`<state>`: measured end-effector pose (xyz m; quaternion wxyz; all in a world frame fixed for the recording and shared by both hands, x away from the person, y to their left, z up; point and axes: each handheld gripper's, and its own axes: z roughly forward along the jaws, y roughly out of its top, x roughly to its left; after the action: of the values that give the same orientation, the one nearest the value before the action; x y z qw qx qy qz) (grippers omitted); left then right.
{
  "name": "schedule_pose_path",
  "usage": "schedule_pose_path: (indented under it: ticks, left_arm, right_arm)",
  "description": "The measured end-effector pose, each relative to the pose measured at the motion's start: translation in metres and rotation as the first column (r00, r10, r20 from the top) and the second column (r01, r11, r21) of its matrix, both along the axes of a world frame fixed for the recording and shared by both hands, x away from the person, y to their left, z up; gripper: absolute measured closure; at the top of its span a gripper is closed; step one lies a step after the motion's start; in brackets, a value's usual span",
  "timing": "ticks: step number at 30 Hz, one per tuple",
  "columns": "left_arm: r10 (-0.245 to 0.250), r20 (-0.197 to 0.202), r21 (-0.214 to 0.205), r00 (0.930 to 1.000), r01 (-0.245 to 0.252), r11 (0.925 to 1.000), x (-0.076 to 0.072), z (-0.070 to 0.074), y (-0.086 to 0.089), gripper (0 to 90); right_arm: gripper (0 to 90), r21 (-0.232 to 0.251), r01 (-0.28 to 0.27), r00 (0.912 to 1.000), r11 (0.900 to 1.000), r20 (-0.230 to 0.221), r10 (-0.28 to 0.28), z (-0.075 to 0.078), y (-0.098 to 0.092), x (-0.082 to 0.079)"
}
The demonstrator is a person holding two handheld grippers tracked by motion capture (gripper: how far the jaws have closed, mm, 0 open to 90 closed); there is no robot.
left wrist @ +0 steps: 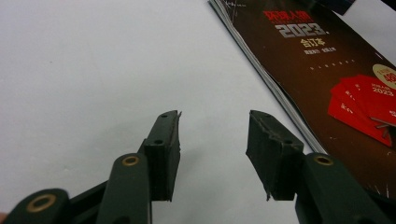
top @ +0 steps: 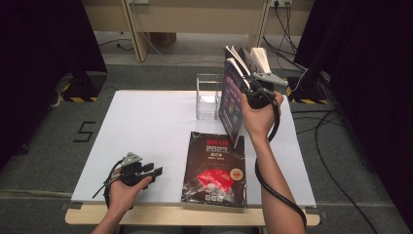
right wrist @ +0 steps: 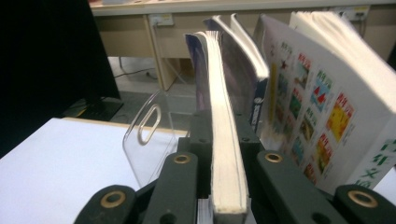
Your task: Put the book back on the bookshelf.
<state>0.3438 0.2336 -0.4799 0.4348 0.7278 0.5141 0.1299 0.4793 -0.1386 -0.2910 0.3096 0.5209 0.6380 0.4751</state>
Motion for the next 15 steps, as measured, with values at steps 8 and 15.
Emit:
schedule_pose_path:
  ticks: [8,15]
  left_arm:
    - [-0.004,-0.001,0.007,1.0,0.004,1.0,0.001,-0.001,-0.001,53.3]
    - [-0.005,0.003,0.01,1.0,0.005,0.9999,0.001,-0.002,-0.001,53.3]
  right_arm:
    - [82.7,0.002,0.034,0.9986,0.9994,0.041,-0.034,0.006,0.002,0.01]
    - [82.7,0.007,0.042,0.9978,0.9991,0.052,-0.042,0.006,0.008,0.022]
